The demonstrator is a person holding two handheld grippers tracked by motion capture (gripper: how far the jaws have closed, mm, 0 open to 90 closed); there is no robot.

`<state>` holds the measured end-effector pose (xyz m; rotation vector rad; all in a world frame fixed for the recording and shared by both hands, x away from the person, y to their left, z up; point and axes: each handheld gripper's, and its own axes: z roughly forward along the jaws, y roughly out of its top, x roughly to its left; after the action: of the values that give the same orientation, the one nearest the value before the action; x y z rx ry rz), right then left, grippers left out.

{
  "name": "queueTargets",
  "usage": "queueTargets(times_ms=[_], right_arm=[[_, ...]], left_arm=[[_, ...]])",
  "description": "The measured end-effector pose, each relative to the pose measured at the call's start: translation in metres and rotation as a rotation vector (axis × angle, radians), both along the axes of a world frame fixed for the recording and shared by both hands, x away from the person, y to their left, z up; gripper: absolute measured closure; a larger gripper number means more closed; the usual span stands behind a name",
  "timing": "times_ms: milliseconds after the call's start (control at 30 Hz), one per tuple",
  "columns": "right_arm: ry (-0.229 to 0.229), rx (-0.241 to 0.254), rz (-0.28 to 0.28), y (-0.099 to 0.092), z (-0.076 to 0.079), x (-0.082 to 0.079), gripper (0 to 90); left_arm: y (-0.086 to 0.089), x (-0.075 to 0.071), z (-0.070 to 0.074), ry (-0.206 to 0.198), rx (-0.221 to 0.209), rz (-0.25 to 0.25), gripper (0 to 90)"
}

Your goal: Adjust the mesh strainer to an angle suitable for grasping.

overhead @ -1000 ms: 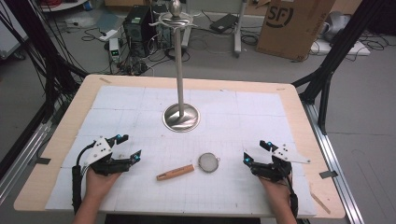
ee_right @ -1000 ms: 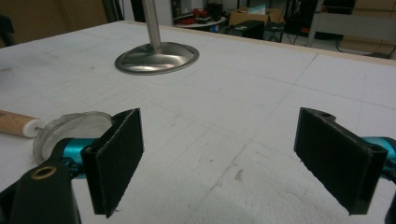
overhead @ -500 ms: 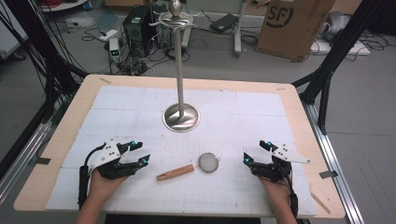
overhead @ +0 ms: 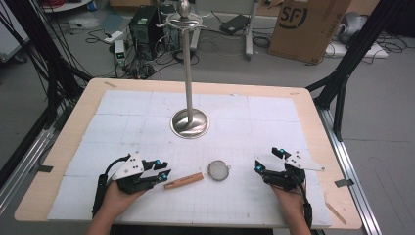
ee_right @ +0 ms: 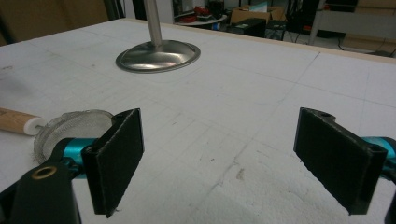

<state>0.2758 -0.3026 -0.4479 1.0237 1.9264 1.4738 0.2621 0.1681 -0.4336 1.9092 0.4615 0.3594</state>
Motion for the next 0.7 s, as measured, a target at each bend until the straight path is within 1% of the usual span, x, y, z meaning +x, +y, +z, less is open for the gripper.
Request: queueTargets(times_ms=[100,133,200,233,300,367,500,533,600,700], right_arm=[[0.002,0.001,-0.001,0.0,0.0,0.0,15.1],[0.002,0.001,-0.001,0.0,0.0,0.0,15.1],[0.001,-0.001,0.001,0.0,0.0,0.0,15.1],[0.001,-0.001,0.001,0.0,0.0,0.0,15.1],[0.005,0.004,0.0,0.0,0.0,0.0,15.1],[0.005,0.003,0.001,0.0,0.0,0.0,15.1],[0.004,0.003,0.0,0.0,0.0,0.0,15.1],[0.003,0.003,0.0,0.0,0.0,0.0,15.1],[0.003,0.002,0.001,0.0,0.0,0.0,15.1],[0.003,0.002,0.0,0.0,0.0,0.0,15.1]], left_arm=[[-0.008,-0.002,-0.001,0.007,0.028,-0.042,76.0],[-0.01,-0.003,-0.002,0.01,0.034,-0.054,76.0],[-0.014,-0.005,-0.002,0.014,0.045,-0.078,80.8],[-0.015,-0.006,-0.002,0.017,0.05,-0.09,80.8],[-0.019,-0.007,-0.004,0.028,0.065,-0.116,83.6],[-0.022,-0.008,-0.005,0.034,0.092,-0.14,84.7],[-0.027,-0.01,-0.007,0.054,0.118,-0.172,85.8],[-0.028,-0.011,-0.008,0.058,0.125,-0.173,86.1],[-0.029,-0.011,-0.009,0.061,0.121,-0.177,86.6],[-0.032,-0.012,-0.01,0.064,0.144,-0.193,87.3]])
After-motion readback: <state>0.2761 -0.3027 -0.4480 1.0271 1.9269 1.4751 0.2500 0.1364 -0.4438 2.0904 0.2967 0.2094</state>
